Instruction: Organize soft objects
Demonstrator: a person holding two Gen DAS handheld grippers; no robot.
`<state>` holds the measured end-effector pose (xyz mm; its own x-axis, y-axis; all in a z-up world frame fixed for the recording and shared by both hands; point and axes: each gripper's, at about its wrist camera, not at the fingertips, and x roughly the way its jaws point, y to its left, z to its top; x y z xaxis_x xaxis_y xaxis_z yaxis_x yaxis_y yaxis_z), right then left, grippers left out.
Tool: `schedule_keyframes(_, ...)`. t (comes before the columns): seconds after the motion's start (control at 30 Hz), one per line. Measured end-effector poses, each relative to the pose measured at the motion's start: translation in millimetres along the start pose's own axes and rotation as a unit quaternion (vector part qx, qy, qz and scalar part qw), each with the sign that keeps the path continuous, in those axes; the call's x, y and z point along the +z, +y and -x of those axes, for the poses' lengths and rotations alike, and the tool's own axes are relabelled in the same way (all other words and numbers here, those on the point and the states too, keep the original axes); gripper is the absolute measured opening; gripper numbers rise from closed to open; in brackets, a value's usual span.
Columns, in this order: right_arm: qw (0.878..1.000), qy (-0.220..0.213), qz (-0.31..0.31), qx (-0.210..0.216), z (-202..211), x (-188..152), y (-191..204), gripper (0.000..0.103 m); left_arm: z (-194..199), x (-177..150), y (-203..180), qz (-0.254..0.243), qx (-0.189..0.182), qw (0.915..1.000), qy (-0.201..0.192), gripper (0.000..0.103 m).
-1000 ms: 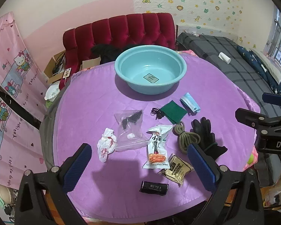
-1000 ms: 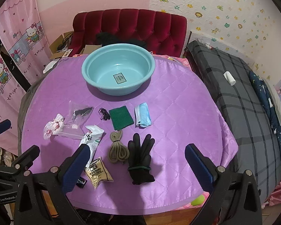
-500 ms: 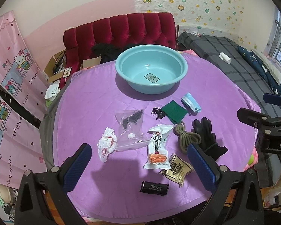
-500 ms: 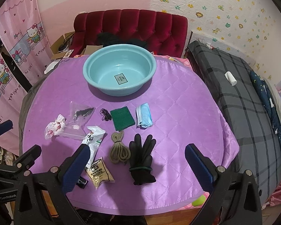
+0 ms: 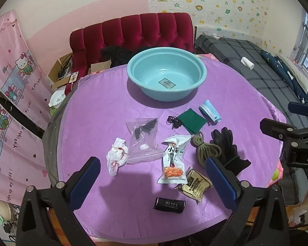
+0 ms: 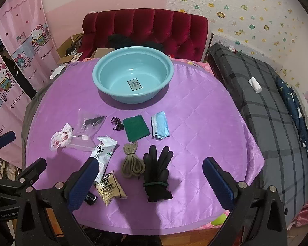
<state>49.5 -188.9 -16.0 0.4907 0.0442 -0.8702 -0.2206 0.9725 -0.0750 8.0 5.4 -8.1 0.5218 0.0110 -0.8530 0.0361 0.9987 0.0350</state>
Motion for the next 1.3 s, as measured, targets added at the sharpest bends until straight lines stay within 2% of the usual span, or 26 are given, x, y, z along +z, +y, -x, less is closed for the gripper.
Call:
schedule_keyframes(0.73, 1.0, 0.013, 0.004, -0.002, -19, 7, -6, 0.103, -19, 2, 23, 0.031, -0.015, 0.9994, 0.007, 0.103)
schedule_keyframes(0.87, 0.999, 0.031, 0.001, 0.014, -34, 5, -14, 0.103, -30, -2, 33, 0.04, -0.007, 0.9991, 0.012, 0.103)
schedule_keyframes(1.3, 0.996, 0.09, 0.008, 0.022, -118, -26, -31, 0.103, -85, -46, 60, 0.072, 0.003, 0.996, 0.054, 0.103)
